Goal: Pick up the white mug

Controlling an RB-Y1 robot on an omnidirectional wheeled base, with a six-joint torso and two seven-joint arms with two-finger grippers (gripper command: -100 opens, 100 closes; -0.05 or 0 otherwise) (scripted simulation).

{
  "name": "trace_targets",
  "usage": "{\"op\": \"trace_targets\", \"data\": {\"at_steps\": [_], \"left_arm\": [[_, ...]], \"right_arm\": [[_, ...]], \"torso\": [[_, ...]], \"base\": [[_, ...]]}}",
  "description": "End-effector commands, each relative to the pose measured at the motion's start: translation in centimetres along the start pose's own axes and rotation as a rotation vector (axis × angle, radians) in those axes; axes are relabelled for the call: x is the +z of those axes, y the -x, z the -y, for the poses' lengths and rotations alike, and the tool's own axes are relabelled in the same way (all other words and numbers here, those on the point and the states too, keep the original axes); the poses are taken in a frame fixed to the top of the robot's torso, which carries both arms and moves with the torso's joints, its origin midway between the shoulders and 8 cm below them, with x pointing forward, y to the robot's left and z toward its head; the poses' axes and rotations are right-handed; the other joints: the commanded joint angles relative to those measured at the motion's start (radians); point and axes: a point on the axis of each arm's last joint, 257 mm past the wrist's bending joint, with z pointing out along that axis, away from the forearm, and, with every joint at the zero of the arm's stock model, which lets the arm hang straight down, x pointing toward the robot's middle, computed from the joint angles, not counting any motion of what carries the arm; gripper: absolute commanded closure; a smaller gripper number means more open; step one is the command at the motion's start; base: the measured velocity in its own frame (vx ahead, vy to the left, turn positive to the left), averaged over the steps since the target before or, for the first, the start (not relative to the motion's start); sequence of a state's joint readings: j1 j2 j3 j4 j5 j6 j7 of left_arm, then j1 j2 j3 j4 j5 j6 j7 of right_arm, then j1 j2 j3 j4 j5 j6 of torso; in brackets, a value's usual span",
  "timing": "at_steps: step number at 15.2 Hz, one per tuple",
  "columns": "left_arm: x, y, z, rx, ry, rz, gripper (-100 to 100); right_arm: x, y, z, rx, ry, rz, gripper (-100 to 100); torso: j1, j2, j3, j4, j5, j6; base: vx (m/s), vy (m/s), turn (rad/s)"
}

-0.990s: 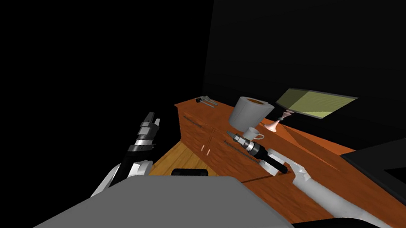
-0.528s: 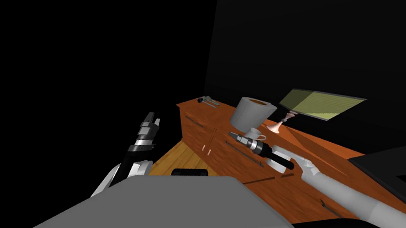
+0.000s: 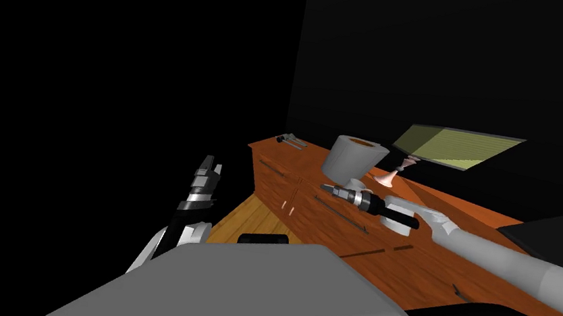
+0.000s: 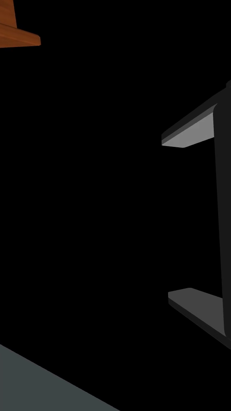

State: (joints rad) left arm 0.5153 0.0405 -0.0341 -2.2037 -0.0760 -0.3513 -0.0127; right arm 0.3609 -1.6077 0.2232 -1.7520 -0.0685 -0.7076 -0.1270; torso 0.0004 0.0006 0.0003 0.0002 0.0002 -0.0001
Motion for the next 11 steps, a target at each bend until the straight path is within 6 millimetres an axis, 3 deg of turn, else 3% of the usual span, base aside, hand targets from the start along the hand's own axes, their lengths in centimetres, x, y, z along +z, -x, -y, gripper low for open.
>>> {"op": "trace_targets", "data": {"at_steps": [1, 2, 11], "left_arm": [[0.0, 0.0, 0.0, 0.0, 0.0, 0.0, 0], [0.0, 0.0, 0.0, 0.0, 0.0, 0.0, 0], [0.0, 0.0, 0.0, 0.0, 0.0, 0.0, 0]], "right_arm": [[-0.3, 0.3, 0.3, -0.02, -0.016, -0.028, -100], [-1.1, 0.1, 1.4, -0.011, -0.043, -0.052, -100], [-4.0, 1.3, 3.6, -0.083, -0.152, -0.198, -100]], "torso": [[0.0, 0.0, 0.0, 0.0, 0.0, 0.0], [0.0, 0.0, 0.0, 0.0, 0.0, 0.0], [0.0, 0.0, 0.0, 0.0, 0.0, 0.0]], "base": [[-0.009, 0.001, -0.001], [-0.015, 0.007, 0.101], [-0.014, 0.004, 0.066]]}}
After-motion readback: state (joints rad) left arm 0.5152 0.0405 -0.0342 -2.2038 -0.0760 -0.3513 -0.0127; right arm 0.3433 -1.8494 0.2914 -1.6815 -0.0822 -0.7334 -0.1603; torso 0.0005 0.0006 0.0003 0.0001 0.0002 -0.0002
